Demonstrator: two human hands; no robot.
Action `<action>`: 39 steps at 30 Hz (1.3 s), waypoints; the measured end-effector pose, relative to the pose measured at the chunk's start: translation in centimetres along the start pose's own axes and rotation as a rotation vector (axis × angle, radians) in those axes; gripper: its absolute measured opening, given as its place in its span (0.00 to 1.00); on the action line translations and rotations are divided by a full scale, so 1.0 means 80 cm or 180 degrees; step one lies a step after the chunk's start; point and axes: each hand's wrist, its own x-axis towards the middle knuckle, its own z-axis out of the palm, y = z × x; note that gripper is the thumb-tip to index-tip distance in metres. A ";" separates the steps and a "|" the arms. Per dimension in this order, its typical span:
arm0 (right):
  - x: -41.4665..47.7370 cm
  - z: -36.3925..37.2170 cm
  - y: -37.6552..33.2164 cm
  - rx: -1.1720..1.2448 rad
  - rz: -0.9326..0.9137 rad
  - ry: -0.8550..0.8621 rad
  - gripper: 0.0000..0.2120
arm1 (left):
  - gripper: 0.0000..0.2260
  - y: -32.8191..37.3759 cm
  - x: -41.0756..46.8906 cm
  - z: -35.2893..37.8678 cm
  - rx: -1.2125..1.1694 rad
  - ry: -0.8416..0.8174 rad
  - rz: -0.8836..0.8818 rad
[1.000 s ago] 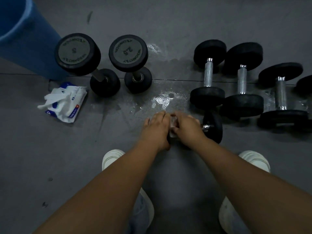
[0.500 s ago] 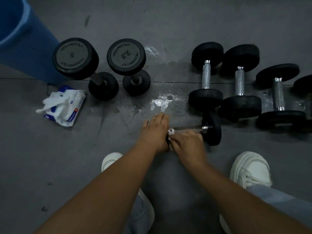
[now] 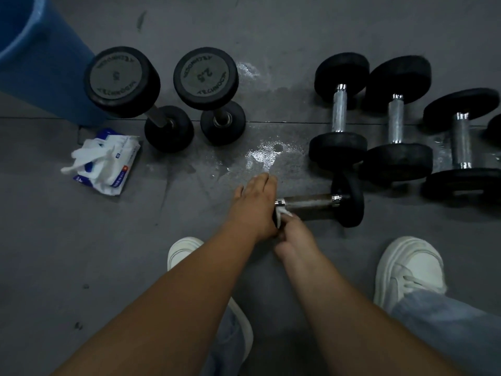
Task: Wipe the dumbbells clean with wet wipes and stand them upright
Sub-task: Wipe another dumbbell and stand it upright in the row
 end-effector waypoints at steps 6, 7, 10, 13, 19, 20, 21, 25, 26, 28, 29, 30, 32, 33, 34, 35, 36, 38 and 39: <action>0.010 0.005 0.009 0.0207 0.0529 -0.0148 0.15 | 0.43 0.001 -0.002 -0.002 -0.0008 0.0064 -0.0016; 0.011 0.008 0.005 0.0249 0.0535 -0.0175 0.15 | 0.43 0.002 -0.003 -0.002 -0.0006 0.0063 -0.0017; -0.003 0.011 0.001 0.0036 0.0351 -0.0067 0.13 | 0.44 0.001 0.000 -0.002 -0.0002 0.0016 -0.0038; -0.026 -0.002 -0.001 -0.0488 -0.0637 -0.0095 0.08 | 0.46 -0.002 0.003 -0.002 -0.0026 -0.0013 -0.0034; -0.007 -0.004 -0.041 -0.5179 -0.3596 0.0691 0.07 | 0.46 0.002 -0.004 -0.003 0.0027 0.0004 -0.0017; -0.006 -0.013 -0.040 -0.5379 -0.3791 0.0630 0.06 | 0.47 0.002 -0.003 -0.005 0.0029 -0.0031 -0.0032; -0.008 -0.022 -0.038 -0.5468 -0.4004 0.0567 0.06 | 0.47 0.002 -0.002 -0.006 0.0017 -0.0065 -0.0048; -0.004 -0.030 -0.052 -0.5767 -0.4311 0.0466 0.09 | 0.47 -0.001 0.003 -0.003 0.0075 -0.0044 -0.0051; -0.004 -0.022 -0.057 -0.5798 -0.4138 0.0448 0.10 | 0.47 -0.001 0.002 -0.002 0.0097 -0.0029 -0.0048; -0.010 -0.007 -0.057 -0.5992 -0.3815 0.0404 0.11 | 0.48 -0.001 0.001 -0.002 0.0117 -0.0101 -0.0039; -0.014 -0.007 -0.054 -0.6112 -0.3821 0.0331 0.11 | 0.49 -0.001 -0.001 -0.003 0.0123 -0.0172 -0.0034; -0.019 -0.010 -0.053 -0.6282 -0.3920 0.0248 0.10 | 0.50 -0.001 0.000 -0.004 0.0141 -0.0217 -0.0029; -0.033 -0.023 -0.068 -0.6670 -0.4015 -0.0024 0.10 | 0.50 0.000 0.005 -0.011 0.0239 -0.0219 -0.0025; -0.040 -0.030 -0.083 -0.6747 -0.3920 -0.0135 0.11 | 0.50 0.000 0.008 -0.015 0.0308 -0.0222 -0.0018; -0.044 -0.037 -0.100 -0.6687 -0.3767 -0.0136 0.10 | 0.50 0.001 0.011 -0.020 0.0400 -0.0231 -0.0004; -0.046 -0.046 -0.116 -0.6490 -0.3591 -0.0076 0.08 | 0.49 0.003 0.012 -0.023 0.0524 -0.0240 0.0006; -0.050 -0.055 -0.129 -0.6229 -0.3479 0.0008 0.04 | 0.49 0.006 0.012 -0.025 0.0675 -0.0230 0.0009; -0.050 -0.072 -0.137 -0.5925 -0.3418 0.0158 0.03 | 0.49 0.012 0.004 -0.024 0.0923 -0.0146 -0.0012; -0.047 -0.081 -0.132 -0.5745 -0.3403 0.0119 0.03 | 0.49 0.015 -0.001 -0.022 0.0954 -0.0081 -0.0024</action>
